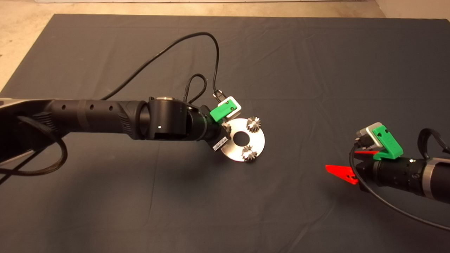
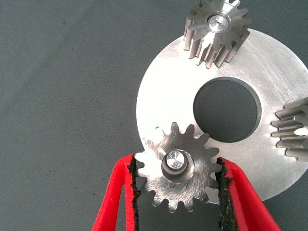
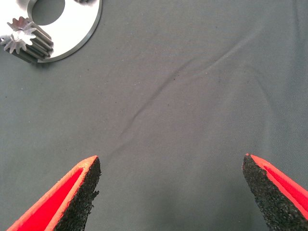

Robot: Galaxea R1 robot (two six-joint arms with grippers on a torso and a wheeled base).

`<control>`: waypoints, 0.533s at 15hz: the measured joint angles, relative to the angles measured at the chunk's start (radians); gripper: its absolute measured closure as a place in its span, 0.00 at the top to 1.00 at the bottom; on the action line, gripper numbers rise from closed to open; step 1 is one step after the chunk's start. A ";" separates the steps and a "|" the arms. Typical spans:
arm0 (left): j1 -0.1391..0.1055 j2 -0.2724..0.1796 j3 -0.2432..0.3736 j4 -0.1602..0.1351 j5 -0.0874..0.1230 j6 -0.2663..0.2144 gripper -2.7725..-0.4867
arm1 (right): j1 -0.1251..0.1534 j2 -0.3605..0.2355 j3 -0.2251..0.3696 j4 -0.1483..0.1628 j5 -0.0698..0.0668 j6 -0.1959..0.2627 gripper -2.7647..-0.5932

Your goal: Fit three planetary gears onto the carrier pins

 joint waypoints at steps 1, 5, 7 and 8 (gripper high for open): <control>0.000 0.004 0.000 0.000 0.000 0.000 0.10 | 0.000 0.000 0.000 0.000 0.000 0.000 0.74; 0.002 0.023 -0.020 -0.001 0.009 0.000 0.10 | 0.000 0.000 0.000 0.000 0.000 0.000 0.74; 0.003 0.023 -0.022 -0.001 0.007 0.000 0.10 | 0.000 0.000 0.000 0.000 0.001 0.000 0.74; 0.003 0.023 -0.022 -0.001 0.007 0.000 0.10 | 0.000 0.000 0.000 0.000 0.000 0.000 0.74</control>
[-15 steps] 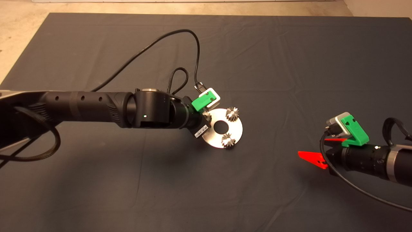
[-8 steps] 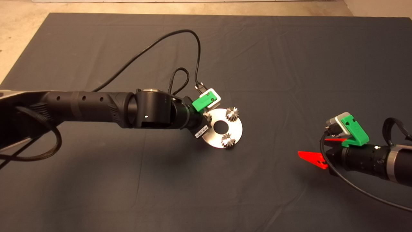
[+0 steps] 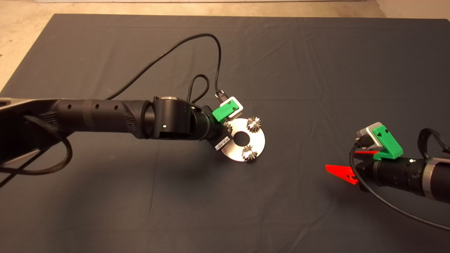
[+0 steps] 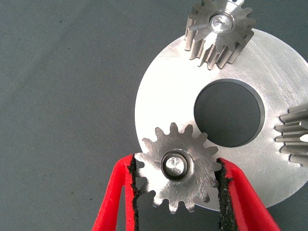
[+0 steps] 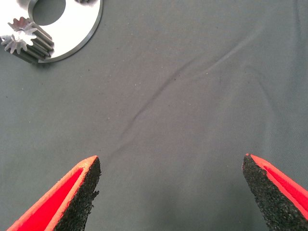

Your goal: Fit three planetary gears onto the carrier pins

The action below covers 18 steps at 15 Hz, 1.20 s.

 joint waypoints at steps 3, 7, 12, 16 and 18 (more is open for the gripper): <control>0.000 0.000 0.000 0.000 0.000 0.000 0.10 | 0.000 0.000 0.000 0.000 0.000 0.000 0.74; 0.000 0.000 0.000 0.000 0.000 0.000 0.12 | 0.000 0.000 0.000 0.000 0.000 0.000 0.74; 0.000 0.000 0.000 0.000 0.000 0.000 0.16 | 0.000 0.000 0.000 0.000 0.000 0.000 0.74; 0.000 -0.001 0.000 0.000 -0.001 0.000 0.20 | 0.000 0.000 0.000 0.000 0.000 0.000 0.74; 0.000 -0.001 0.000 0.000 -0.001 0.000 0.20 | 0.000 0.000 0.000 0.000 0.000 0.000 0.74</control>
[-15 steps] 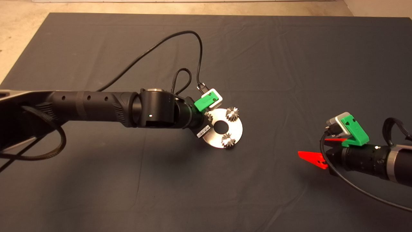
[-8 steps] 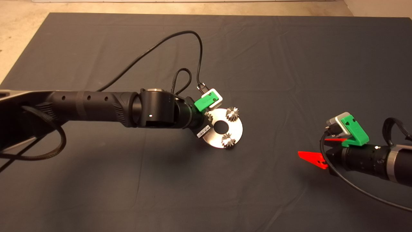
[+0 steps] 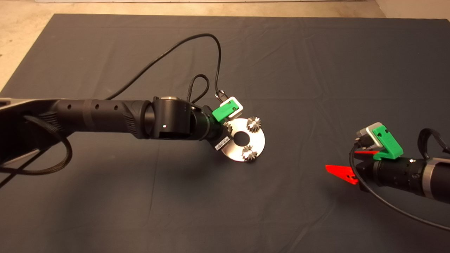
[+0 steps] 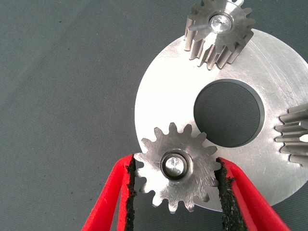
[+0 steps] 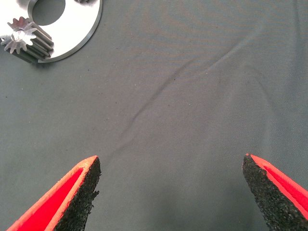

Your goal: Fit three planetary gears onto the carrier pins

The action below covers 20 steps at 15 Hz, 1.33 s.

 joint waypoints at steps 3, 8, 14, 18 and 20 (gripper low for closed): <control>0.000 -0.002 0.000 0.000 0.000 0.000 0.20 | 0.000 0.000 0.000 0.000 0.000 0.000 0.74; 0.000 -0.003 0.000 0.000 0.000 0.000 0.20 | 0.000 0.000 0.000 0.000 0.000 0.000 0.74; 0.000 -0.003 0.000 0.000 -0.003 0.000 0.24 | 0.000 0.000 0.000 0.000 0.000 0.000 0.74; 0.000 -0.003 0.000 0.000 -0.004 0.000 0.24 | 0.000 0.000 0.000 0.000 0.000 0.000 0.74; 0.000 -0.003 0.000 0.000 -0.006 0.000 0.24 | 0.000 0.000 0.000 0.000 0.000 0.000 0.74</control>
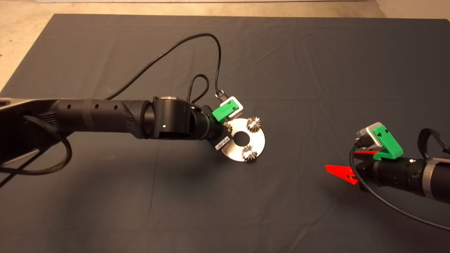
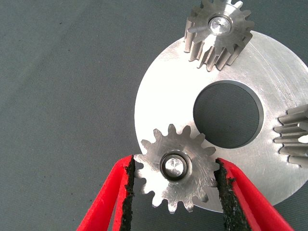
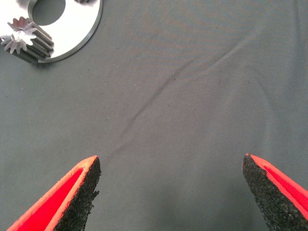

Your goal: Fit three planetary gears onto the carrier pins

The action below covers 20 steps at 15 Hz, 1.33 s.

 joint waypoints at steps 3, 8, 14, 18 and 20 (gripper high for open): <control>0.000 0.000 0.000 0.000 -0.001 0.000 0.24 | 0.000 0.000 0.000 0.000 0.000 0.000 0.74; 0.000 -0.003 0.000 0.002 -0.002 0.000 0.29 | 0.000 0.000 0.000 0.000 0.000 0.000 0.74; 0.000 -0.002 0.000 0.002 -0.005 0.000 0.36 | 0.000 0.000 0.000 0.000 0.000 0.000 0.74; 0.000 -0.003 0.008 0.002 -0.003 0.000 0.45 | 0.000 0.000 0.000 0.000 0.000 0.000 0.74; 0.000 -0.011 0.042 0.002 0.008 0.000 0.50 | 0.000 0.001 0.000 0.000 -0.001 -0.003 0.74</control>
